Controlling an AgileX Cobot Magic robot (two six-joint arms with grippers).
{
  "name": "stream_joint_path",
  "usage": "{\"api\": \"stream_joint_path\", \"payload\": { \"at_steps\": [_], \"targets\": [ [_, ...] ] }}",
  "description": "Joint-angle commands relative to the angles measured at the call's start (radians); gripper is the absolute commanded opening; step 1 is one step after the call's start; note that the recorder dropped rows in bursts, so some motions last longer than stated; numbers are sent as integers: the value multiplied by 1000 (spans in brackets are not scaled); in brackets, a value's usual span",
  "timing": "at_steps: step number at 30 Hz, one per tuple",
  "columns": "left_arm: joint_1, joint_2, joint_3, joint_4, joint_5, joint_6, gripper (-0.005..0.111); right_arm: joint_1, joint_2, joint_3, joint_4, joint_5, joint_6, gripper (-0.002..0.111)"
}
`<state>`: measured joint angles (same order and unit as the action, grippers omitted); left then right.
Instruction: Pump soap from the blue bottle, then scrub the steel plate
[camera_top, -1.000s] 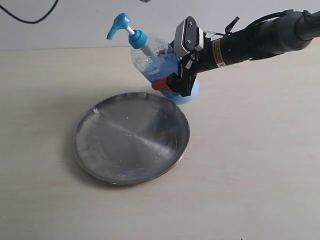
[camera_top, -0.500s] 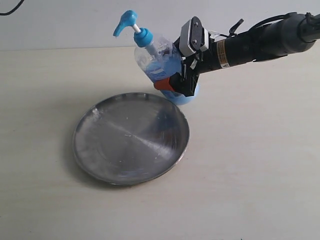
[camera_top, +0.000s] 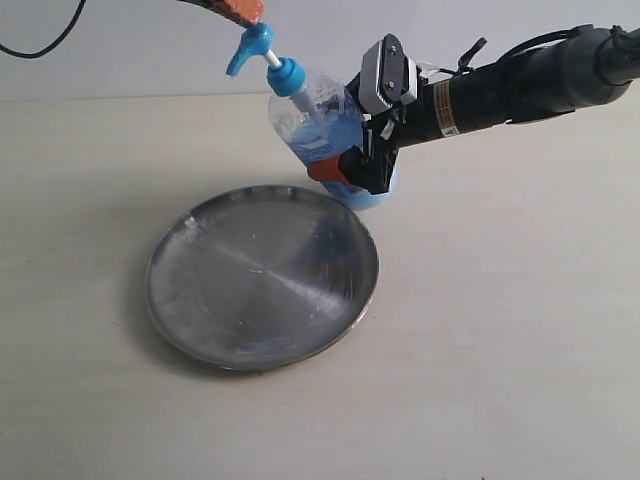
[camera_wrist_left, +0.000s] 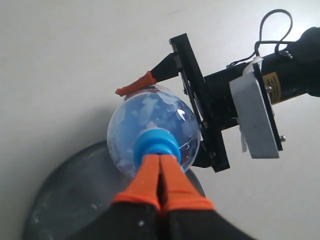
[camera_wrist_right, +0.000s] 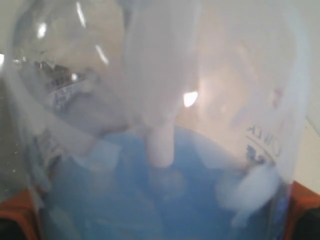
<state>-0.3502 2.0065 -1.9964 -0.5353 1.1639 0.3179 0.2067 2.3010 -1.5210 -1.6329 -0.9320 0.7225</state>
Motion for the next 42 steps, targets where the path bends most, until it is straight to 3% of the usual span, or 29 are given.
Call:
{"api": "stream_joint_path", "payload": {
  "at_steps": [1,42],
  "targets": [
    [-1,5,-3,-10,20,-7,0,-5,-19,-13,69,-65,-9,0],
    [-39,51,-3,-26,57,-12,0,-3,-19,-13,93,-178,-45,0]
  ]
}}
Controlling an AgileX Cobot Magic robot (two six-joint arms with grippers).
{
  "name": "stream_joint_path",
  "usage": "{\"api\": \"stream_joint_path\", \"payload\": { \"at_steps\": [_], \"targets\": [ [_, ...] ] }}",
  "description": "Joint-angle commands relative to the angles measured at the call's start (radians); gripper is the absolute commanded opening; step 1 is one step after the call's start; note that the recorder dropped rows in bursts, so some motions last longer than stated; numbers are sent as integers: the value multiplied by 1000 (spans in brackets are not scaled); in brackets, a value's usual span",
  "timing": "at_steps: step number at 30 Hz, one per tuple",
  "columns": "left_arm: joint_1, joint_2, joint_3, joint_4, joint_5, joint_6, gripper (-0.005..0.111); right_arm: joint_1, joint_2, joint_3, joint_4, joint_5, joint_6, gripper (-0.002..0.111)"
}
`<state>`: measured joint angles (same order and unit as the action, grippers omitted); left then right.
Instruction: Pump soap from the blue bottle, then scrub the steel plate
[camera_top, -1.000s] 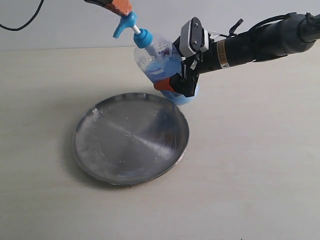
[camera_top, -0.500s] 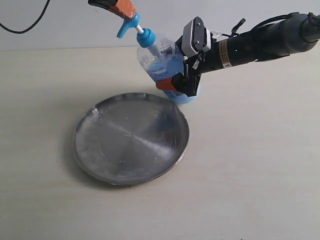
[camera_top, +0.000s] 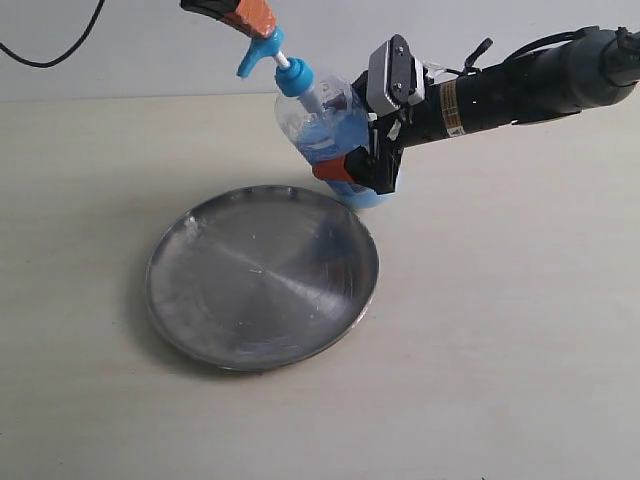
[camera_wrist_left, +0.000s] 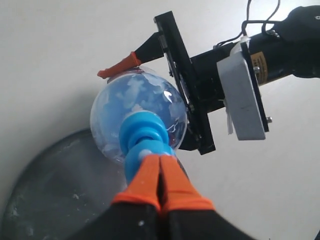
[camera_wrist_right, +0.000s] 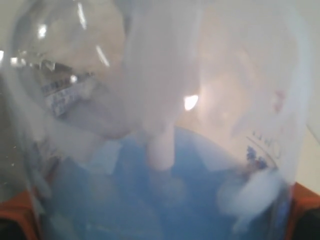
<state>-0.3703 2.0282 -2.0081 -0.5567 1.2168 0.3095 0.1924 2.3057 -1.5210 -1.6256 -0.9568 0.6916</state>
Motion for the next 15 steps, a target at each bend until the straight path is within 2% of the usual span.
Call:
{"api": "stream_joint_path", "payload": {
  "at_steps": [1,15],
  "targets": [
    [-18,29,9,-7,4,-4,0,12,-22,-13,86,-159,-17,0],
    [-37,31,15,-6,4,-4,0,12,28,-13,131,-230,-57,0]
  ]
}}
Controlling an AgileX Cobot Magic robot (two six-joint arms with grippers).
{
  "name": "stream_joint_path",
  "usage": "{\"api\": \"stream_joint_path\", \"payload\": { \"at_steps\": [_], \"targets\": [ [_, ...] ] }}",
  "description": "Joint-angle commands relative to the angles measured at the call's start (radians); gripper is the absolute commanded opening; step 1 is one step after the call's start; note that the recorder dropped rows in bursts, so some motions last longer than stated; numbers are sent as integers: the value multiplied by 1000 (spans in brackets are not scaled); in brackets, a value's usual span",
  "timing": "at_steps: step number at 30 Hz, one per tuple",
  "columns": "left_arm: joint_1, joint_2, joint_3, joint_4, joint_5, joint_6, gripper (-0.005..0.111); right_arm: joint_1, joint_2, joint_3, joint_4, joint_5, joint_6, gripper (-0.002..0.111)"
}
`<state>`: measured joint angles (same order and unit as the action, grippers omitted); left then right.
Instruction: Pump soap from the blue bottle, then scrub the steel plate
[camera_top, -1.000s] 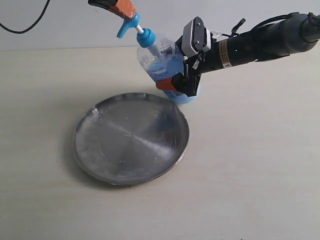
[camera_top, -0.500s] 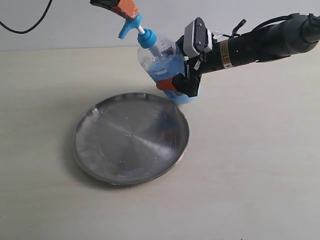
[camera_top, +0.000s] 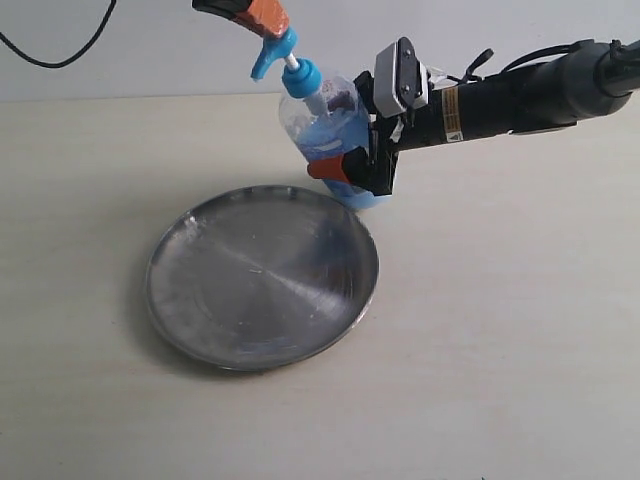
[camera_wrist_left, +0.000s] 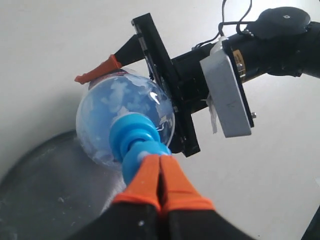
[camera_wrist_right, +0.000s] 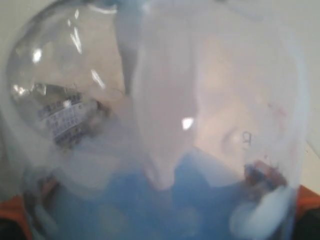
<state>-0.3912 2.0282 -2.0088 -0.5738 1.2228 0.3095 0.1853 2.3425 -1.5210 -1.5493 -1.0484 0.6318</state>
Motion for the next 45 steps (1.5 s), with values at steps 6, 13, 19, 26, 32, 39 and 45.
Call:
{"api": "stream_joint_path", "payload": {
  "at_steps": [6,13,19,26,32,39,45],
  "targets": [
    [-16,31,97,11,-2,0,0,19,-9,-13,57,-138,3,0],
    [-18,31,146,11,-38,9,0,19,-9,-13,55,-138,3,0],
    [-18,51,150,-2,-40,11,0,19,-9,-13,55,-138,3,0],
    [-38,83,150,-11,-40,22,0,19,-9,-13,55,-138,3,0],
    [-38,76,148,-11,-50,26,0,19,-9,-13,55,-138,3,0],
    [-34,-43,148,28,-170,38,0,19,-9,-13,57,-138,22,0],
    [-3,-182,148,68,-319,50,0,-1,-19,-13,104,-132,61,0]
  ]
}}
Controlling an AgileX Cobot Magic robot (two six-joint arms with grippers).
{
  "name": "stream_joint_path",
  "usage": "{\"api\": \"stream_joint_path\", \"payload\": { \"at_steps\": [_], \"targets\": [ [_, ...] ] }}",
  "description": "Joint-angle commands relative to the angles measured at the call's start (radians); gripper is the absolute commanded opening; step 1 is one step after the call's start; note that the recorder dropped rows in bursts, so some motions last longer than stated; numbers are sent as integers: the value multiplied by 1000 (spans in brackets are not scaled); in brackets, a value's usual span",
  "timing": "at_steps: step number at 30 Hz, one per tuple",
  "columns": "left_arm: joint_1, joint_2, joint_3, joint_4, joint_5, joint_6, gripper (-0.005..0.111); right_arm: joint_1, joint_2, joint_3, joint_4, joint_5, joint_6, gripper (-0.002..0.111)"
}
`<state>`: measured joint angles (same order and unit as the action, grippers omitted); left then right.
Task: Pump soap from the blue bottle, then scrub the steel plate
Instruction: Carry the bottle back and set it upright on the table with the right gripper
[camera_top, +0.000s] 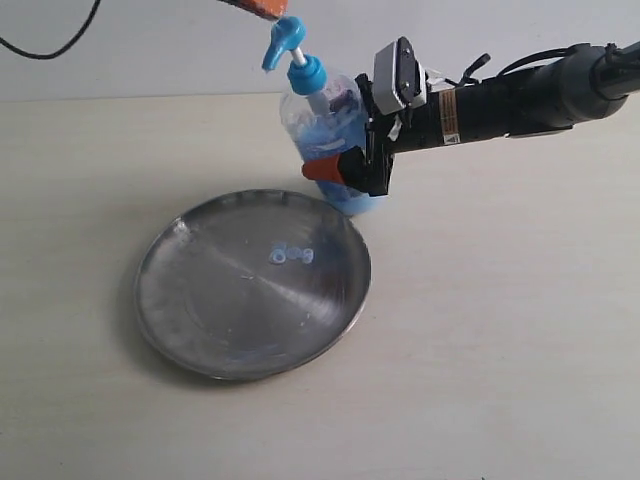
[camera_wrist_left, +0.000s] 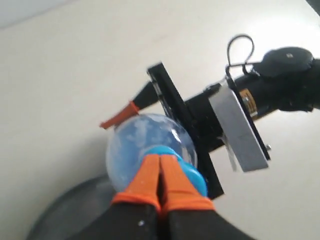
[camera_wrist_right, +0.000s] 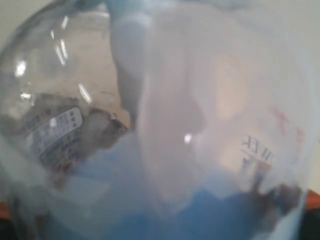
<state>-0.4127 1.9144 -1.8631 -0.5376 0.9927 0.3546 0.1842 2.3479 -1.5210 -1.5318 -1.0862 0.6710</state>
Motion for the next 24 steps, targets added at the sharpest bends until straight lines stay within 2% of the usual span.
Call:
{"api": "stream_joint_path", "payload": {
  "at_steps": [1,7,15,24],
  "targets": [
    [26,-86,3,37,-108,5,0,0,-24,-13,99,-92,29,0],
    [66,-159,3,41,-175,5,0,-17,-33,-13,203,-54,40,0],
    [115,-180,3,77,-157,5,0,-59,-33,-13,277,-36,122,0],
    [125,-180,3,84,-157,5,0,-87,-29,-10,309,-22,177,0]
  ]
}}
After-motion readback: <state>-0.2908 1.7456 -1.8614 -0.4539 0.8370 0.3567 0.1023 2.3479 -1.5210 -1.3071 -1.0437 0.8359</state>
